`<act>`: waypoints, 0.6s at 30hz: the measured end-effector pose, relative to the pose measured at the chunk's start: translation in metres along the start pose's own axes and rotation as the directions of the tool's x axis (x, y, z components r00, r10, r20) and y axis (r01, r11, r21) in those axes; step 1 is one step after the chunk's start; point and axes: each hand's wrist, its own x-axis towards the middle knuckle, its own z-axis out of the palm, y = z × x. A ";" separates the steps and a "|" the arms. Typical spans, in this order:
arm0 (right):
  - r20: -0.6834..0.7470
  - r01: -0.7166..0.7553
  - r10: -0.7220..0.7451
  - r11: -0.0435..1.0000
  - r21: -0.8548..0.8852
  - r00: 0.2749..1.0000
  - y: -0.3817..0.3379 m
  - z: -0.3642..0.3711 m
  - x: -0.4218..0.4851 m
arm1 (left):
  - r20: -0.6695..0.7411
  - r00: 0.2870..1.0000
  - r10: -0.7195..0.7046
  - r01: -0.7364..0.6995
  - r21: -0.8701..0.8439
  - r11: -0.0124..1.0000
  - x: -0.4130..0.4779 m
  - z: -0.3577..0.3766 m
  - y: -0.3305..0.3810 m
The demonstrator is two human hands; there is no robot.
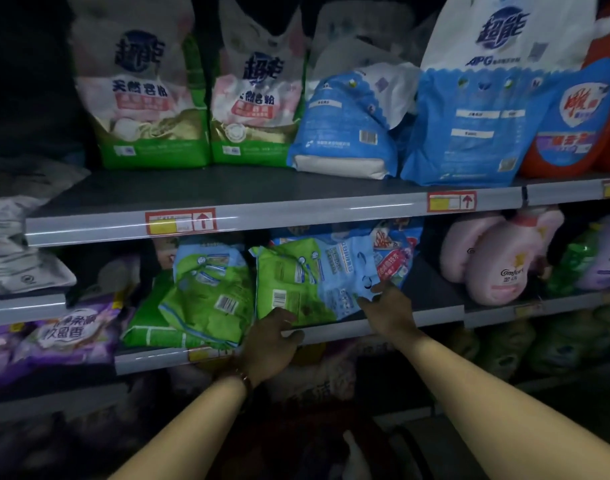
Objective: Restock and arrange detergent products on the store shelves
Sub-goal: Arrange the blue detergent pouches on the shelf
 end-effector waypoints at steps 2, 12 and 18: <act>0.034 0.026 -0.025 0.999 -0.030 0.999 -0.008 0.016 0.007 | -0.002 1.000 -0.009 0.009 -0.001 1.000 0.004 -0.005 -0.006; 0.297 0.351 -0.362 0.932 0.091 0.884 -0.132 0.155 -0.049 | -0.263 0.950 -0.167 0.161 -0.047 0.986 -0.031 -0.113 -0.068; 0.417 0.389 -0.421 0.906 0.166 0.805 -0.201 0.245 -0.107 | -0.351 0.883 -0.313 0.286 -0.127 0.950 -0.087 -0.204 -0.135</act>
